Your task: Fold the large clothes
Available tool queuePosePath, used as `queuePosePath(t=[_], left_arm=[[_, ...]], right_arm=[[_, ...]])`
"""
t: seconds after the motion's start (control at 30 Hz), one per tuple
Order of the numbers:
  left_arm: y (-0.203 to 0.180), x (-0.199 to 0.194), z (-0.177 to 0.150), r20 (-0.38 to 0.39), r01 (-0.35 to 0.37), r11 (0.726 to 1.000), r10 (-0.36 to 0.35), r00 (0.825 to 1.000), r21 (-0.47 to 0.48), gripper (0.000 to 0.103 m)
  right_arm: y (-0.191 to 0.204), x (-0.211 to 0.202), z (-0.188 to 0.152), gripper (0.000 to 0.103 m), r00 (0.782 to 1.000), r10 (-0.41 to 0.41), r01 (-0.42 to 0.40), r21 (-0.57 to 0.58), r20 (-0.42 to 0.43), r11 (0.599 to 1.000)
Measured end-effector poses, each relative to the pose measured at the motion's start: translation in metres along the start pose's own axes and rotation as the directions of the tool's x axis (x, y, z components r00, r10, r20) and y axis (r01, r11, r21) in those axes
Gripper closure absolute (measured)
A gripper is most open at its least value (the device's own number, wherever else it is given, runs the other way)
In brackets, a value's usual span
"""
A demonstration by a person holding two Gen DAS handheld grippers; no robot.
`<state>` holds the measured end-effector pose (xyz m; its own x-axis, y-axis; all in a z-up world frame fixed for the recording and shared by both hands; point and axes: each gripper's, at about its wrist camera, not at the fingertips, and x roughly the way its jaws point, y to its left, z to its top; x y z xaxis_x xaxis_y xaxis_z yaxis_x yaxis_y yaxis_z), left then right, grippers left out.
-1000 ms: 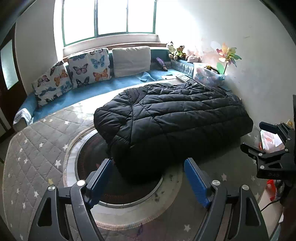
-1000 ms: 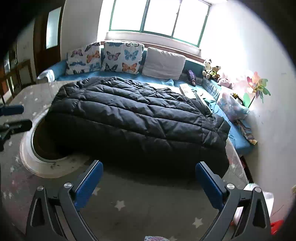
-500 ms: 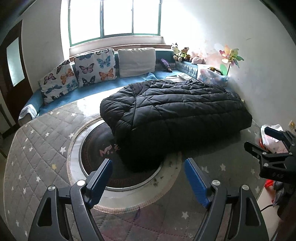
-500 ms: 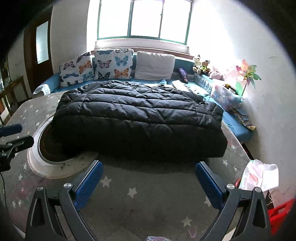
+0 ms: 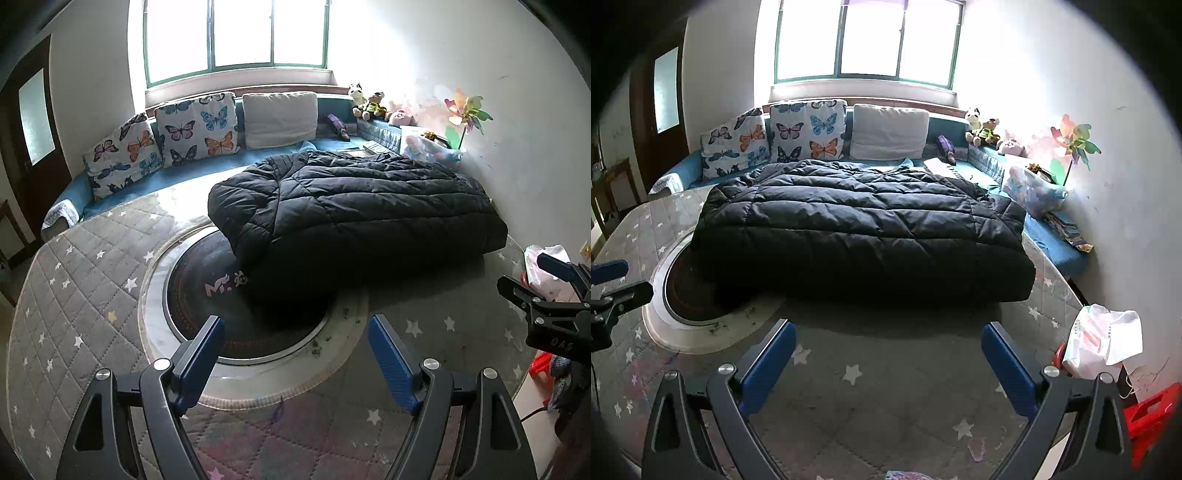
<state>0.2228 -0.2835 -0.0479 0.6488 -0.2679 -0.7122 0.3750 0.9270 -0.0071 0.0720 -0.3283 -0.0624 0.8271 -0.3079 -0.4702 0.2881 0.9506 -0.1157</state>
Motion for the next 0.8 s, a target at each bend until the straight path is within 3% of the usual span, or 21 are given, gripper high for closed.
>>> queuePosePath(t=[0.8], left_arm=[[-0.0041, 0.0061, -0.0051, -0.007, 0.015, 1.000, -0.015, 1.000, -0.008, 0.018]], right_arm=[[0.0071, 0.0015, -0.0048, 0.000, 1.000, 0.022, -0.022, -0.004, -0.014, 1.000]])
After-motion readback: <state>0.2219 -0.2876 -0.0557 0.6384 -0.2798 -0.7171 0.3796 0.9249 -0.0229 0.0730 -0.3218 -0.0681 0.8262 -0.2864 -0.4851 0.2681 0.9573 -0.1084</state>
